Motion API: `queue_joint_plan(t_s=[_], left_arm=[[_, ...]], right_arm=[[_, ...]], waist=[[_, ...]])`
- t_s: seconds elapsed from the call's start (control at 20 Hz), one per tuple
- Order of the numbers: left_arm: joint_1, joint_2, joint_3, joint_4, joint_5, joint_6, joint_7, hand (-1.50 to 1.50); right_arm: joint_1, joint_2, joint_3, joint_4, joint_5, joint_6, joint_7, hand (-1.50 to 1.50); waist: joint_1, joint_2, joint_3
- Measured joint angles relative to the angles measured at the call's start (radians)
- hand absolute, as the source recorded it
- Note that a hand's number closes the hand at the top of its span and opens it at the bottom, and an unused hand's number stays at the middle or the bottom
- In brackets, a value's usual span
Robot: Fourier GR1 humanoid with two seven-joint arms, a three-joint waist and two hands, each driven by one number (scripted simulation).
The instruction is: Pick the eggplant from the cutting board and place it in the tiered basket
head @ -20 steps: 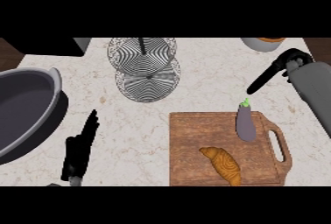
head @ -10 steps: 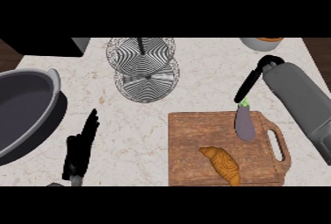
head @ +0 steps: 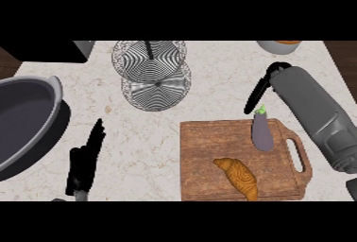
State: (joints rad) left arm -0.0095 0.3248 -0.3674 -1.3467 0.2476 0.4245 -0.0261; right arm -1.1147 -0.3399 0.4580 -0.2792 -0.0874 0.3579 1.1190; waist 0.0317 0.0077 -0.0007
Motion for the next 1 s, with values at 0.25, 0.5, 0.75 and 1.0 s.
queue_joint_plan(t_s=[0.25,0.5,0.75,1.0], left_arm=[[-0.002,-0.002,0.005,0.007,-0.004,-0.011,-0.003,0.00],[0.007,-0.018,-0.001,0.008,-0.019,-0.002,-0.010,0.00],[0.009,-0.019,0.007,0.002,-0.022,-0.007,-0.004,0.00],[0.024,-0.014,0.020,-0.002,-0.022,-0.023,-0.019,0.00]], right_arm=[[-0.028,0.047,0.002,0.105,-0.003,0.040,-0.008,-1.50],[-0.052,0.062,-0.006,0.198,-0.010,0.089,-0.019,-1.50],[-0.077,0.082,-0.016,0.265,-0.011,0.119,-0.027,-1.50],[-0.069,0.098,-0.028,0.280,-0.013,0.134,-0.021,-1.50]], waist=[[0.002,0.002,0.000],[-0.001,0.000,0.001],[-0.001,0.000,0.001],[0.001,0.001,0.001]])
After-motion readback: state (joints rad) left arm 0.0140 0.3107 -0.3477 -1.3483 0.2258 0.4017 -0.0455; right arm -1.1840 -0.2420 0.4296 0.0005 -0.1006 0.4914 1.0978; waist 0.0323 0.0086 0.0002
